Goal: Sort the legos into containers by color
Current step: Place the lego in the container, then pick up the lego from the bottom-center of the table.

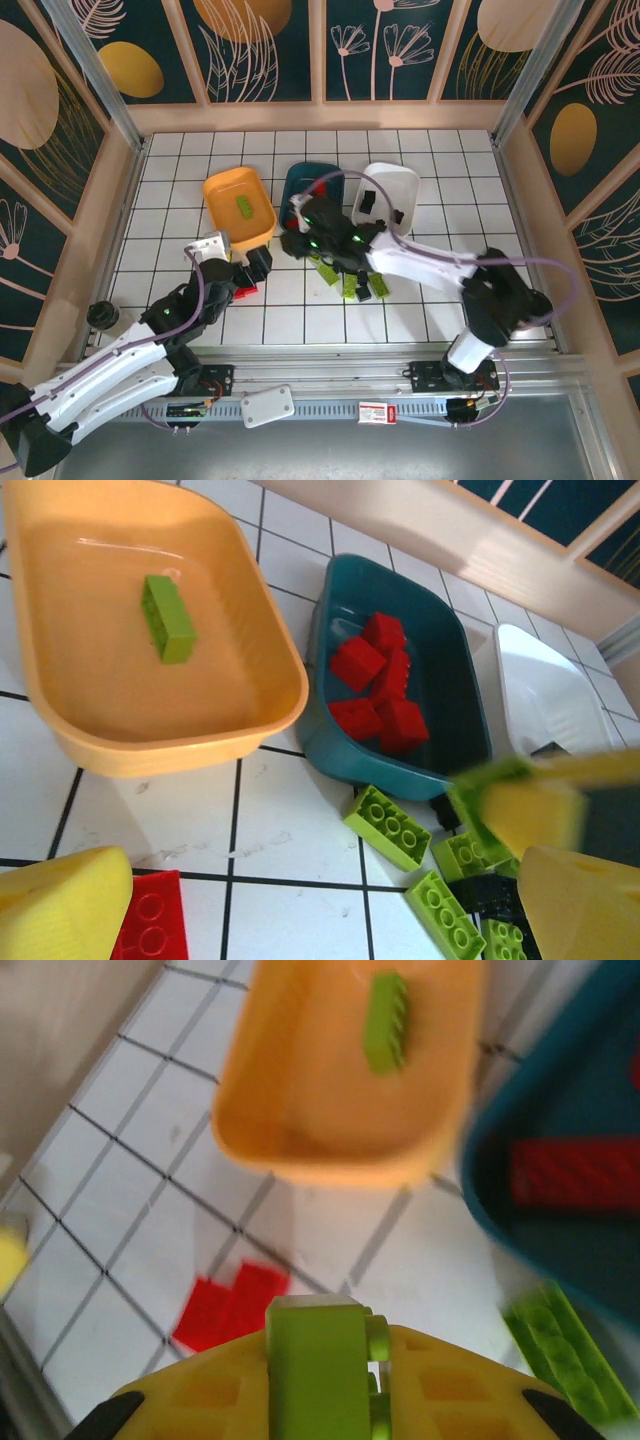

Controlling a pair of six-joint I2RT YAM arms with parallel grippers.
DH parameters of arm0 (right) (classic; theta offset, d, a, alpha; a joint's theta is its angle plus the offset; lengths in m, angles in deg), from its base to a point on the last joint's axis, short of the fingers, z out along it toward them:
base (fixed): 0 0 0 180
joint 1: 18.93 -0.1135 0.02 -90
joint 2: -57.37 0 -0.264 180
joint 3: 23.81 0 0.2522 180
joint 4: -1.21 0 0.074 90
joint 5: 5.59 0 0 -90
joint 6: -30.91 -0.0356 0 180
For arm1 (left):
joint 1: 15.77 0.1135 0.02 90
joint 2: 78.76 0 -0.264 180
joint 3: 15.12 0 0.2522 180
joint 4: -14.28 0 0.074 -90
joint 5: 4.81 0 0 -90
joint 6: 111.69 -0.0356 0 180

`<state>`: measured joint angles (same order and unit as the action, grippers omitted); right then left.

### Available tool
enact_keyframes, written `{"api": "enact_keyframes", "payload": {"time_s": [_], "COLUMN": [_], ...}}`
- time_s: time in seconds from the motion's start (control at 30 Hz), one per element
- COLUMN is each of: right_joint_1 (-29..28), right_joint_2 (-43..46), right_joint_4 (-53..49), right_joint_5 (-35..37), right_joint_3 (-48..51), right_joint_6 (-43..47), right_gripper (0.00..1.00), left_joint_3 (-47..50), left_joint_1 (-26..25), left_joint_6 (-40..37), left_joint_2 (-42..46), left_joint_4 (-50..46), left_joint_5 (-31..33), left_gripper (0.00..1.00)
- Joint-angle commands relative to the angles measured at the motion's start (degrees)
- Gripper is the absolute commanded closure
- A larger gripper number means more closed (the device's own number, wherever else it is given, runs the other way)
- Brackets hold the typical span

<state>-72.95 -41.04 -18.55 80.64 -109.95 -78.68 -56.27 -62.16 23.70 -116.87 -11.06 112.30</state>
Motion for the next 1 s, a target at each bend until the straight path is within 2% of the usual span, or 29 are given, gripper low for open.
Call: {"api": "enact_keyframes", "payload": {"time_s": [0.0,0.23,0.3,0.4,0.47,0.63,0.8,0.97], "right_joint_1": [0.8,3.5,4.0,4.4,4.7,5.0,4.7,4.5], "right_joint_2": [-10.2,-27.3,-30.8,-32.6,-31.7,-21.7,-5.3,10.9], "right_joint_4": [1.0,-2.6,-4.0,-5.0,-4.7,0.3,6.9,9.3], "right_joint_5": [-3.7,-6.9,-8.2,-8.1,-7.7,-6.0,-2.2,3.6], "right_joint_3": [-11.0,-30.7,-35.0,-37.4,-36.5,-24.0,-3.1,17.5], "right_joint_6": [5.4,6.1,6.0,5.8,5.7,4.5,1.1,-4.0], "right_gripper": [0.84,0.82,0.73,0.5,0.43,0.4,0.39,0.38], "left_joint_3": [0.5,2.0,2.3,2.5,2.5,2.8,4.1,5.3], "left_joint_1": [0.1,0.1,0.1,0.1,0.0,0.1,0.1,0.1], "left_joint_6": [2.1,4.0,4.1,4.3,4.2,4.1,3.9,3.5], "left_joint_2": [4.0,10.8,11.7,11.4,10.7,8.5,6.5,2.8], "left_joint_4": [-4.8,-8.4,-8.4,-8.1,-7.7,-5.5,-1.3,3.5], "left_joint_5": [3.1,3.4,2.9,2.3,1.8,0.8,-0.9,-2.9], "left_gripper": [0.01,0.02,0.01,0.02,0.02,0.02,0.02,0.01]}}
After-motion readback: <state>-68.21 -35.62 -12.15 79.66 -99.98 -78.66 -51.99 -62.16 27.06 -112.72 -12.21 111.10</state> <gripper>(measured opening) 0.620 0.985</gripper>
